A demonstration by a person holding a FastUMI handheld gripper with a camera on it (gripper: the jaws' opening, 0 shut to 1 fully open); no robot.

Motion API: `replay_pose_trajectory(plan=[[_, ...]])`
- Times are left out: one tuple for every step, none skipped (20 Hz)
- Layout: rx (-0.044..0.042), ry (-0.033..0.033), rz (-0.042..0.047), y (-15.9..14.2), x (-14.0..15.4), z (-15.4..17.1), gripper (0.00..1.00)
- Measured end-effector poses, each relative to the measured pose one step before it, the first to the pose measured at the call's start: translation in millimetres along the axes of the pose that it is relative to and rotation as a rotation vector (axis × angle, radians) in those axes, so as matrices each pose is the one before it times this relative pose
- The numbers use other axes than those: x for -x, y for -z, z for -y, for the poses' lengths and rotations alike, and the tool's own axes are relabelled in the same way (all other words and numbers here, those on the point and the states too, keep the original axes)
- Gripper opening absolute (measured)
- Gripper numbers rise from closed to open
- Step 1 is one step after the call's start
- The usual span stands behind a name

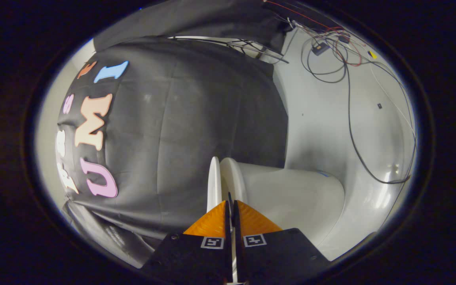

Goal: Open the toilet lid.

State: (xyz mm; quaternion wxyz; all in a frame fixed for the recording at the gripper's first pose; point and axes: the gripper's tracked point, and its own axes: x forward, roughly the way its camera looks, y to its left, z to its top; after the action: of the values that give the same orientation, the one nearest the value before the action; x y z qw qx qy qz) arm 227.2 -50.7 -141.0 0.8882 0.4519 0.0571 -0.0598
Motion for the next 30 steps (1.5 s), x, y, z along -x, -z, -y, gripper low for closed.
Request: replay_pose_trajectory(plan=[[0.02702,-0.00673,0.00652,0.00,0.97,-10.53,0.04],[0.02805,-0.00474,0.00215,0.75,1.46,-10.06,0.04],[0.02808,0.00002,0.00440,-0.59,1.81,-8.93,0.04],[0.03381,0.00541,0.00610,0.19,2.28,-9.83,0.04],[0.04191,0.02009,0.00649,-0.39,1.03,-7.50,0.04],[0.04443,0.02422,0.00349,1.28,2.09,-7.39,0.04],[0.04379,0.02195,0.00424,-0.54,1.91,-7.77,0.04],[0.03665,0.00928,0.00194,-0.82,2.77,-11.85,0.04],[0.02468,-0.00330,0.00393,-1.44,3.43,-10.86,0.04],[0.01399,-0.01700,0.00489,-2.32,3.00,-12.67,0.04],[0.01584,-0.01677,0.00617,-1.90,2.17,-12.87,0.04],[0.02298,-0.01561,0.00545,0.64,1.46,-14.09,0.04],[0.02681,-0.00831,0.00627,0.10,1.30,-13.11,0.04],[0.02751,-0.01019,0.00351,1.12,2.68,-13.30,0.03],[0.03053,-0.01026,0.00585,-0.15,2.18,-14.49,0.04],[0.03627,-0.01427,0.00144,1.10,2.69,-16.03,0.03],[0.04278,-0.00826,-0.00166,-0.48,1.46,-14.44,0.04],[0.05107,0.00255,-0.00910,1.63,1.82,-13.74,0.04],[0.05799,0.02057,-0.00956,-0.24,0.17,-10.67,0.04],[0.05530,0.02594,-0.01235,0.60,2.43,-9.87,0.04],[0.05151,0.02121,-0.01267,-1.72,0.61,-9.53,0.04],[0.04566,0.01689,-0.00679,-1.19,0.65,-9.83,0.04],[0.04064,0.01928,-0.00439,-0.14,0.62,-7.27,0.04],[0.03558,0.02409,-0.00296,-0.31,1.14,-5.84,0.04],[0.03085,0.02131,-0.00151,-1.19,1.22,-6.32,0.04],[0.02676,0.01523,-0.00065,0.81,0.95,-7.27,0.04],[0.02258,0.00715,0.00477,-1.50,1.58,-8.13,0.04],[0.02030,0.00489,0.00266,-1.86,1.89,-9.34,0.04],[0.02219,0.00644,0.00381,-1.12,1.25,-9.95,0.04],[0.02969,0.00721,0.00140,-0.36,1.85,-10.15,0.04]])
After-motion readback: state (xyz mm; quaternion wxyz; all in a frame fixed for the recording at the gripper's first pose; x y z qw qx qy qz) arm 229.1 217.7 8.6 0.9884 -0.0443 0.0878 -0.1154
